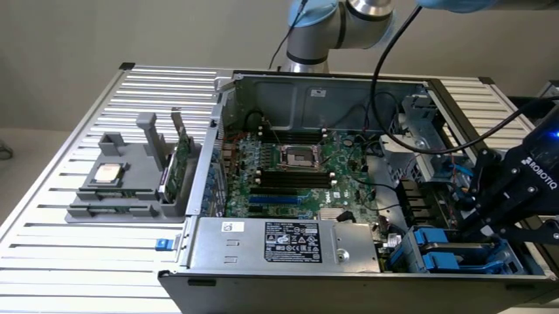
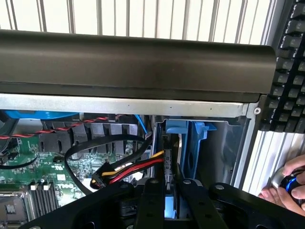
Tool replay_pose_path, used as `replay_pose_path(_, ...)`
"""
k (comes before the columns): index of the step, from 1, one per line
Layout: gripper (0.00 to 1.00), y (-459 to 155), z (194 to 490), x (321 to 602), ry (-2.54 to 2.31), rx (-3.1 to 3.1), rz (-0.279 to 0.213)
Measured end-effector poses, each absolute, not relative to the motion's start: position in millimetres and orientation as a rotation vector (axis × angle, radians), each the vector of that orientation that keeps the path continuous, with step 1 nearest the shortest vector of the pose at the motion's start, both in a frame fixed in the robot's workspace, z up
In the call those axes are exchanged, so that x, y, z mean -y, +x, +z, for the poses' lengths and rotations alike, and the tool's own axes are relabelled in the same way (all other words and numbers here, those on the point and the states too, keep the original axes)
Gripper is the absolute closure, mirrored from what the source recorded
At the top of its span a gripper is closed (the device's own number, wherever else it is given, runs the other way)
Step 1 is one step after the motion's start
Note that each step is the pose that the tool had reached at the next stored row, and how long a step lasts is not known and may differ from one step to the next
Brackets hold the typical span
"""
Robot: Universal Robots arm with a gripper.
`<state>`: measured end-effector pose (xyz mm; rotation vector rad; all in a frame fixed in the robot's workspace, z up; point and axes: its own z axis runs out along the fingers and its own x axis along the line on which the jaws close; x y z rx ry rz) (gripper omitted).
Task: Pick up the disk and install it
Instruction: 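Insert the disk into the insertion slot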
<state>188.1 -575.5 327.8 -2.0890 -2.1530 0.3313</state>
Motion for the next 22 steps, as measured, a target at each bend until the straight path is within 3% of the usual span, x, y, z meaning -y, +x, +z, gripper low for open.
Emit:
replay_pose_path(3,0.82,188.0,332.5,575.6,-2.088,2.152,0.333)
replay_pose_path(8,0.63,188.0,333.6,575.5,-2.088,2.152,0.334)
replay_pose_path(22,0.63,191.3,336.6,575.9,-2.073,2.145,0.303)
